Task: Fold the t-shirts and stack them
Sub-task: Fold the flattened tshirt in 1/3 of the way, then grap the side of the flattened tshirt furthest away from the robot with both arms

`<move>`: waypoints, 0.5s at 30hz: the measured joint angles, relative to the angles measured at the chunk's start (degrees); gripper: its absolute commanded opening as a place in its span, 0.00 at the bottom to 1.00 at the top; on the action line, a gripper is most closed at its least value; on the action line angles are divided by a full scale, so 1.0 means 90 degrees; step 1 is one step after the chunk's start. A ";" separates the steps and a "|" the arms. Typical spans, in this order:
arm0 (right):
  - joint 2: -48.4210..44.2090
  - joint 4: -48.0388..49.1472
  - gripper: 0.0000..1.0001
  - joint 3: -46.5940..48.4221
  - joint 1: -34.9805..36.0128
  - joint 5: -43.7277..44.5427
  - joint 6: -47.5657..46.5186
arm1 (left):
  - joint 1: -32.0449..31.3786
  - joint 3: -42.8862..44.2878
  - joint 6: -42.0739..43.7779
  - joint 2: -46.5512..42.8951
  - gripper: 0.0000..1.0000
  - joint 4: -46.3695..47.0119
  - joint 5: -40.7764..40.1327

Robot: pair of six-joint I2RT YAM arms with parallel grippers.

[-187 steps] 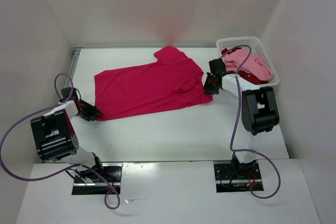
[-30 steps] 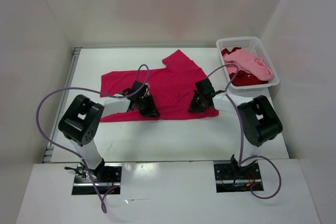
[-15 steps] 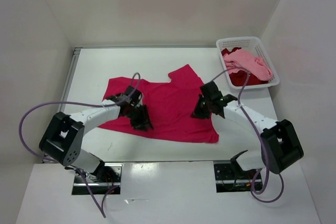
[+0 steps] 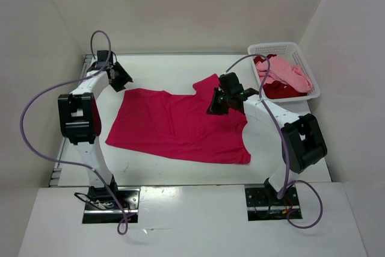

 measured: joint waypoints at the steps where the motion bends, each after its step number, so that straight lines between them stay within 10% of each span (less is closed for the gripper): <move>1: 0.0015 -0.0005 0.07 0.0000 0.0000 -0.0044 -0.0022 | 0.0117 0.0291 0.0085 0.0369 0.60 -0.0034 -0.0165; 10: 0.0019 0.0129 0.07 -0.0100 0.0000 -0.0369 -0.0090 | 0.0231 0.1292 0.0576 0.1685 0.50 -0.0476 -0.0546; 15: 0.0019 0.0163 0.07 -0.0117 0.0000 -0.0386 -0.0090 | 0.0219 0.1122 0.0692 0.1656 0.13 -0.0359 -0.0481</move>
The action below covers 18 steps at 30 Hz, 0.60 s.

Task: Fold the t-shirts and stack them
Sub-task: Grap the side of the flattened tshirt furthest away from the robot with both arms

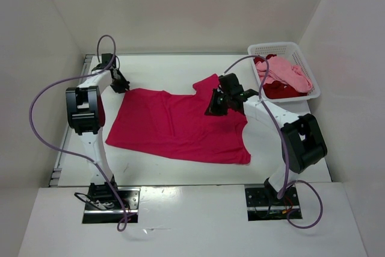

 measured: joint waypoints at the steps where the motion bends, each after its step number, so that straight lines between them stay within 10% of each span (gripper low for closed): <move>1: 0.0000 0.0005 0.07 0.0000 0.0000 -0.0002 0.0000 | 0.0002 -0.0092 0.0024 -0.0073 0.11 0.0066 0.0032; 7: 0.0000 0.0039 0.07 -0.0002 0.0000 -0.0019 0.0000 | 0.0005 -0.1054 -0.0066 -0.0935 0.05 0.0197 0.0165; 11: 0.0000 0.0102 0.07 -0.0078 0.0000 -0.0036 -0.0002 | 0.0019 -0.1455 -0.0197 -0.1967 0.61 0.0391 0.0153; 18: 0.0000 0.0143 0.08 -0.0153 0.0000 -0.0034 -0.0027 | 0.0248 -0.1751 -0.0500 -0.2730 0.75 0.1098 -0.0044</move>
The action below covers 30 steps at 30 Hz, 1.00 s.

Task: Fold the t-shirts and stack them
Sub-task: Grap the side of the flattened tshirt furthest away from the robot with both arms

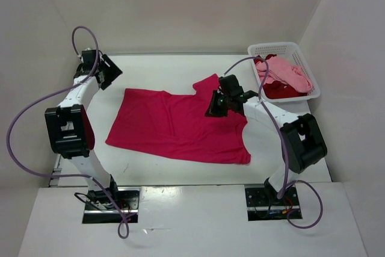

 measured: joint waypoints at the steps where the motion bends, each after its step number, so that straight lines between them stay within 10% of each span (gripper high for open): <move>1: 0.0000 0.0000 0.08 0.0000 0.0000 0.0002 -0.0005 | 0.0029 -0.0019 0.0000 0.0056 0.72 0.0032 0.0012; 17: 0.1370 -0.0155 0.10 0.1921 -0.0391 0.0376 -0.0381 | 0.0058 0.1073 0.0027 0.2198 0.46 -0.0078 0.0556; 30: 0.3245 -0.0372 0.56 0.4170 -0.1035 0.1100 -0.0865 | 0.0058 0.1061 0.0053 0.2404 0.42 -0.0087 0.0780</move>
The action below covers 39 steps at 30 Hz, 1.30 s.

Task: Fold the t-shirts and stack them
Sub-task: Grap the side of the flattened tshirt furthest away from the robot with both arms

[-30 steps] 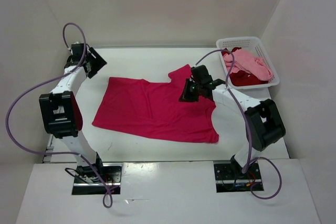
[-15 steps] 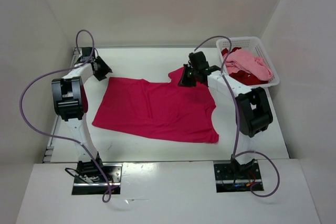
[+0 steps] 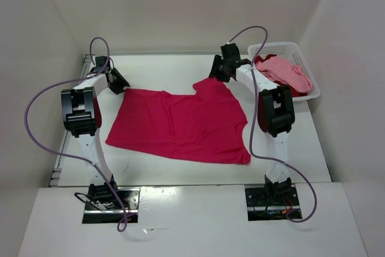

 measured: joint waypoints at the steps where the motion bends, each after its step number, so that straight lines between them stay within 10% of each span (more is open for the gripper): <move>1: 0.0206 -0.0097 0.57 0.0289 -0.0058 0.0102 -0.0034 | 0.0000 0.0000 -0.0002 0.0000 0.39 0.0000 0.0032; 10: 0.1790 -0.0697 0.51 0.2246 -0.0160 0.0879 -0.0515 | 0.0000 -0.0005 -0.0005 0.0000 0.02 0.0046 0.0294; 31: 0.3092 -0.1372 0.49 0.4031 -0.0163 0.0865 -0.0651 | 0.0000 -0.0262 -0.0029 -0.0294 0.00 0.0289 0.0342; 39: 0.3296 -0.1428 0.07 0.4325 -0.0180 0.0811 -0.0695 | -0.0034 -0.0427 -0.0056 -0.0296 0.00 0.0410 0.0442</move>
